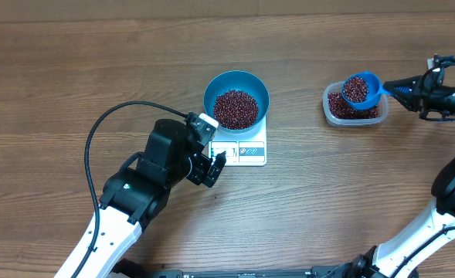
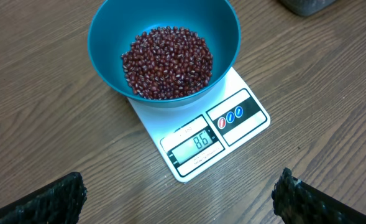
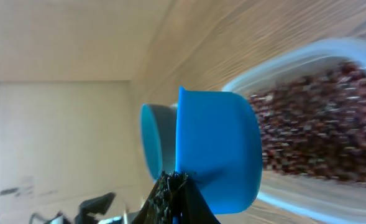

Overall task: Scoop item into bowl and weigh 150g on scale
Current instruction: 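Scoop red beans and lift the filled scoop with the right gripper, then carry the filled scoop left over the teal bowl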

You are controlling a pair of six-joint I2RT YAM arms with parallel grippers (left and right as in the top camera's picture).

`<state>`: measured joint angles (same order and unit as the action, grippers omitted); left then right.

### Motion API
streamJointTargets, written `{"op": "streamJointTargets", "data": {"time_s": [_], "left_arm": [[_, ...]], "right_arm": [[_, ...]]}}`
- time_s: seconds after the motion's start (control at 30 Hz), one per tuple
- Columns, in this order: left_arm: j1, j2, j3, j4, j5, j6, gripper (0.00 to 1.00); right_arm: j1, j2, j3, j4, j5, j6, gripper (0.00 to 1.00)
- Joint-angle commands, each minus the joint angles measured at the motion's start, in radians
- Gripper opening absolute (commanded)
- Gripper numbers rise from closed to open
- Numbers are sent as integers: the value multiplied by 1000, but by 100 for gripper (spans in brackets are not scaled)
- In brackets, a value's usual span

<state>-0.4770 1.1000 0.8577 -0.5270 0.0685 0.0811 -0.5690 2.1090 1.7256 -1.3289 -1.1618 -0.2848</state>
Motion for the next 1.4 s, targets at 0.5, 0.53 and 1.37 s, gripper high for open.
{"op": "streamJointTargets", "data": {"time_s": [0.5,0.53,1.37], "left_arm": [[5,3,-2,3,11,8,100],[5,3,-2,4,11,8,100],[5,3,-2,4,11,8,100]], "right_arm": [[91,-28,28,-190,-202,-248,4],[107,-31,39,-199,-201,-248,4],[567,-51,156,15,-217,-240,4]]}}
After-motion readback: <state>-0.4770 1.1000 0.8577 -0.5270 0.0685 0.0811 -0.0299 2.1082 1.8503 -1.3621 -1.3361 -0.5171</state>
